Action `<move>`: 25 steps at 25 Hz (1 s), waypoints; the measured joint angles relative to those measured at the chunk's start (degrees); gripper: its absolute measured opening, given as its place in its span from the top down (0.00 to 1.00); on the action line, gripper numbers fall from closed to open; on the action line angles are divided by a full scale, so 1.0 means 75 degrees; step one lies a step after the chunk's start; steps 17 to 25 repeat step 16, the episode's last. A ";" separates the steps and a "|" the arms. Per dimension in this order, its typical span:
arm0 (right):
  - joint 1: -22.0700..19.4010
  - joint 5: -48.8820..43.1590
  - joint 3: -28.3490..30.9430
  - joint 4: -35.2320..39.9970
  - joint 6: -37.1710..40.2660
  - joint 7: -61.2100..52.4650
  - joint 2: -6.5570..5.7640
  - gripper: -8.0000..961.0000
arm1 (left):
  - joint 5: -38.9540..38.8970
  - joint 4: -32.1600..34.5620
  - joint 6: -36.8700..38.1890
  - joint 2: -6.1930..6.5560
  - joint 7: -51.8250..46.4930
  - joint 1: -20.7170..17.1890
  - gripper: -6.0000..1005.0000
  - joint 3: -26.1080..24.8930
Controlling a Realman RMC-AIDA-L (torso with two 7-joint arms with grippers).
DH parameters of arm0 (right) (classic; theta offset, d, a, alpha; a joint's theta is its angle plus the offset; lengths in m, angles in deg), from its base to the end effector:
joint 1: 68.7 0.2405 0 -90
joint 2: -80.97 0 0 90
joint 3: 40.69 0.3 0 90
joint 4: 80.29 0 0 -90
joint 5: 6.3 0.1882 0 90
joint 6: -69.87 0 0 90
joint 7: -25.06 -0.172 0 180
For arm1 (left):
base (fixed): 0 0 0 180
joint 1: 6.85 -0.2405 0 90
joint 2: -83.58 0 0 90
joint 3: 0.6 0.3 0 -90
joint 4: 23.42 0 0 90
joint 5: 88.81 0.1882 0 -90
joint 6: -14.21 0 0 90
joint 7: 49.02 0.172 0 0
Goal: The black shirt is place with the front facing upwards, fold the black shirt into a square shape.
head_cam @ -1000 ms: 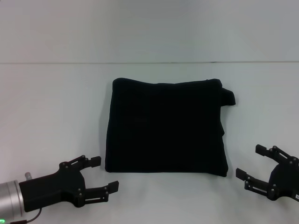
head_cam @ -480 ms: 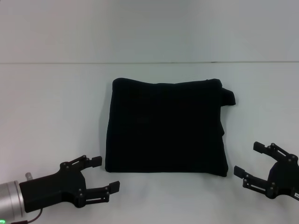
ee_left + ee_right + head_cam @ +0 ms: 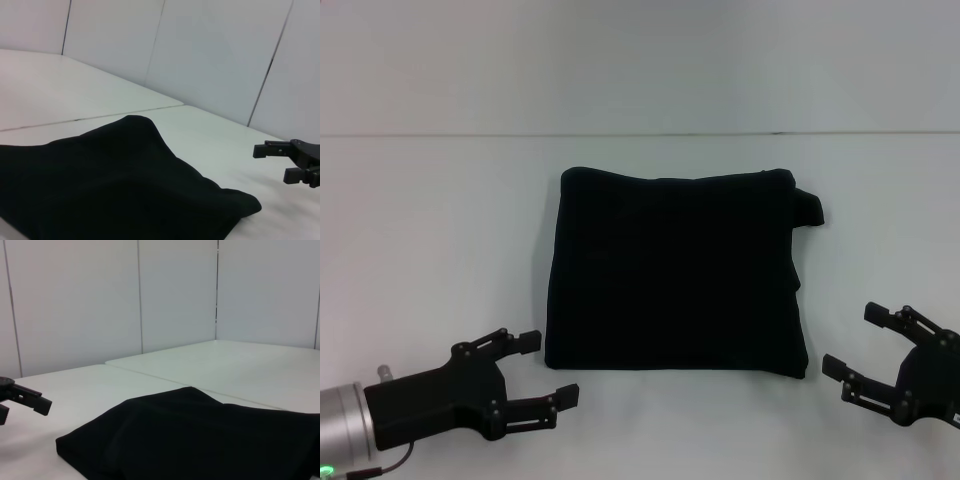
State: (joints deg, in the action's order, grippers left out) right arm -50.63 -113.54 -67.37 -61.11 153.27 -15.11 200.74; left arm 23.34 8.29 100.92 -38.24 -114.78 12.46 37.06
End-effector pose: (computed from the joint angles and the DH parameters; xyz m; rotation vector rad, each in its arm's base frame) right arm 0.3494 0.2770 -0.0619 -2.3517 0.4584 0.6966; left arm -0.3224 0.2781 -0.0740 -2.5930 -0.7070 -0.7252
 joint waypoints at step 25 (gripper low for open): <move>0.0089 0.0002 0.0020 0.0012 0.0024 -0.0016 0.0007 0.04 | 0.0001 -0.0008 -0.0024 0.0000 0.0020 0.0107 0.06 -0.0087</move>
